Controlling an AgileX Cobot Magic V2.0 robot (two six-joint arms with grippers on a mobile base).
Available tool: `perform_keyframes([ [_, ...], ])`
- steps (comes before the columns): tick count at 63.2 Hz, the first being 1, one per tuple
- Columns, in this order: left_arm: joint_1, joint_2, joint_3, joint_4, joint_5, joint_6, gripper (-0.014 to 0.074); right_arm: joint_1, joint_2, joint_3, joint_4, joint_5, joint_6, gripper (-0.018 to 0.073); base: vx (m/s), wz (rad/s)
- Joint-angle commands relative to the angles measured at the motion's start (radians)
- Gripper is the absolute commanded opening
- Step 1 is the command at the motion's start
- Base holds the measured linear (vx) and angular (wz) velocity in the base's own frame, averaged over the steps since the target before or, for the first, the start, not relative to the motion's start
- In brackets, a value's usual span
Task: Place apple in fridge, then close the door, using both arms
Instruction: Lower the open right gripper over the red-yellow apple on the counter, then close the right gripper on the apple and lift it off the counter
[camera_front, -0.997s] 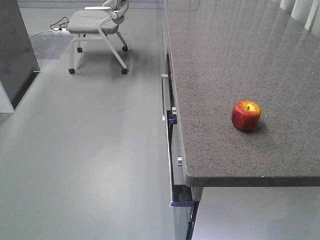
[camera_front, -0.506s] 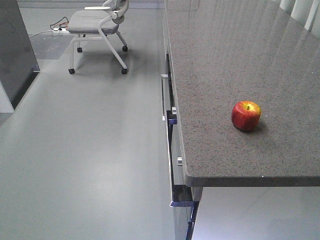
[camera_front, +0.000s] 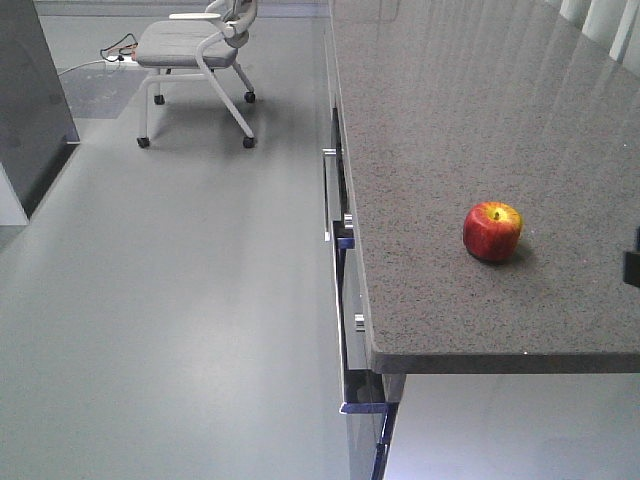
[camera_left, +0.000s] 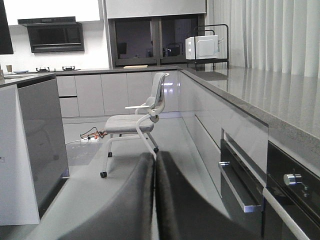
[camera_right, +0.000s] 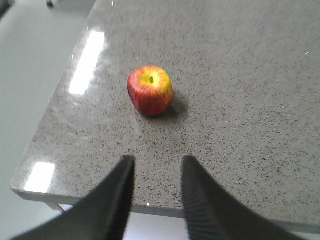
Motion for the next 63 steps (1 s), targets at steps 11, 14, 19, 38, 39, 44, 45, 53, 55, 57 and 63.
perform_keyframes([
  [11, 0.001, -0.016, 0.021, 0.000, -0.076, -0.009, -0.0006, -0.006, 0.199, -0.124, 0.012, -0.041, -0.069, 0.0596, 0.00, 0.00],
  [14, 0.001, -0.016, 0.021, 0.000, -0.076, -0.009, -0.0006, -0.006, 0.241, -0.139, 0.027, -0.042, -0.095, 0.0621, 0.00, 0.00],
  [19, 0.001, -0.016, 0.021, 0.000, -0.076, -0.009, -0.0006, -0.006, 0.299, -0.170, 0.071, -0.044, -0.136, 0.0632, 0.00, 0.00],
  [38, 0.001, -0.016, 0.021, 0.000, -0.076, -0.009, -0.0006, -0.006, 0.521, -0.313, 0.185, -0.046, -0.229, 0.0620, 0.00, 0.00],
  [39, 0.001, -0.016, 0.021, 0.000, -0.076, -0.009, -0.0006, -0.006, 0.531, -0.320, 0.187, -0.047, -0.229, 0.0619, 0.00, 0.00],
  [44, 0.001, -0.016, 0.021, 0.000, -0.076, -0.009, -0.0006, -0.006, 0.588, -0.362, 0.197, -0.049, -0.229, 0.0617, 0.00, 0.00],
  [45, 0.001, -0.016, 0.021, 0.000, -0.076, -0.009, -0.0006, -0.006, 0.597, -0.373, 0.198, -0.049, -0.229, 0.0617, 0.00, 0.00],
  [53, 0.001, -0.016, 0.021, 0.000, -0.076, -0.009, -0.0006, -0.006, 0.684, -0.438, 0.201, -0.052, -0.229, 0.0613, 0.00, 0.00],
  [55, 0.001, -0.016, 0.021, 0.000, -0.076, -0.009, -0.0006, -0.006, 0.702, -0.452, 0.203, -0.055, -0.229, 0.0613, 0.00, 0.00],
  [57, 0.001, -0.016, 0.021, 0.000, -0.076, -0.009, -0.0006, -0.006, 0.724, -0.469, 0.204, -0.058, -0.229, 0.0610, 0.00, 0.00],
  [63, 0.001, -0.016, 0.021, 0.000, -0.076, -0.009, -0.0006, -0.006, 0.776, -0.511, 0.204, -0.070, -0.229, 0.0608, 0.00, 0.00],
])
